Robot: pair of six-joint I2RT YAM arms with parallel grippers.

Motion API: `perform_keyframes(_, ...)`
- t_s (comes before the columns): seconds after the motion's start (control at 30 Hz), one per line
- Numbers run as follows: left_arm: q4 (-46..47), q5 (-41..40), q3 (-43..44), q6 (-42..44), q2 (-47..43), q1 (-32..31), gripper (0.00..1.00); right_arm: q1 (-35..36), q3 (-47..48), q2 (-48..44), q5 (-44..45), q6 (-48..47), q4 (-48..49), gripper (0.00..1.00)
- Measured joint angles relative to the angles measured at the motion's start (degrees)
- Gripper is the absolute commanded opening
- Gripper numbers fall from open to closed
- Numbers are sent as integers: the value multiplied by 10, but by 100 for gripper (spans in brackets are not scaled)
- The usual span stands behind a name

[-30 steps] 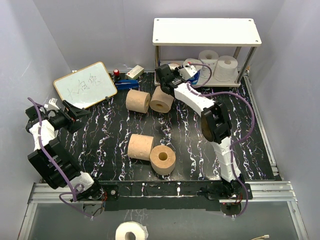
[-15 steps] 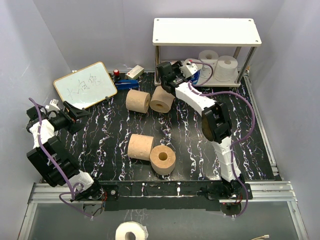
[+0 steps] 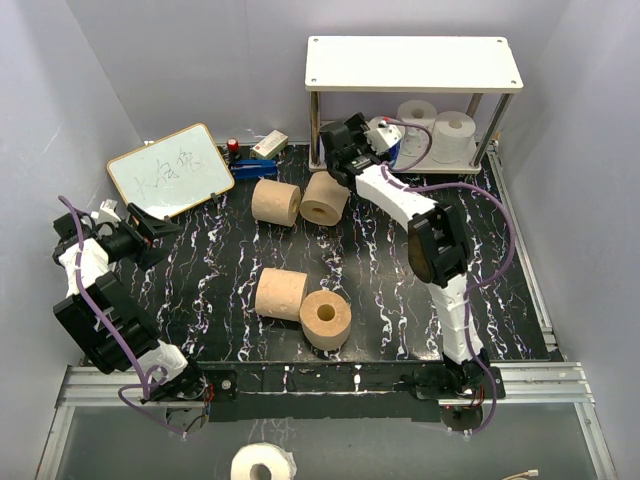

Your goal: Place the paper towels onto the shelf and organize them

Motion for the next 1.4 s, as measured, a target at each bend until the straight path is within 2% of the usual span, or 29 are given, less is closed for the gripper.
perform_keyframes(0.17, 0, -8, 0, 1, 0, 0, 98, 2, -94, -63, -8, -17, 33, 98)
perform_keyframes(0.33, 0, -9, 0, 3, 0, 0, 98, 28, -165, -127, 3, -77, 83, 98)
perform_keyframes(0.53, -2, -25, 0, 9, -2, -1, 98, 97, -216, -181, 50, -217, 114, 98)
perform_keyframes(0.63, -2, -33, 0, 11, -6, -1, 98, 125, -216, -180, 87, -295, 98, 98)
perform_keyframes(0.77, -2, -37, 0, 14, -7, -1, 98, 126, -217, -156, 127, -403, 91, 98)
perform_keyframes(1.0, -2, -44, 0, 20, -8, -3, 98, 106, -250, -115, 137, -602, 186, 98)
perform_keyframes(1.17, -2, -48, 0, 24, -8, -7, 98, 86, -236, -101, 120, -658, 223, 98)
perform_keyframes(1.4, -2, -49, 0, 28, -8, -9, 98, 60, -151, -40, 85, -682, 235, 98)
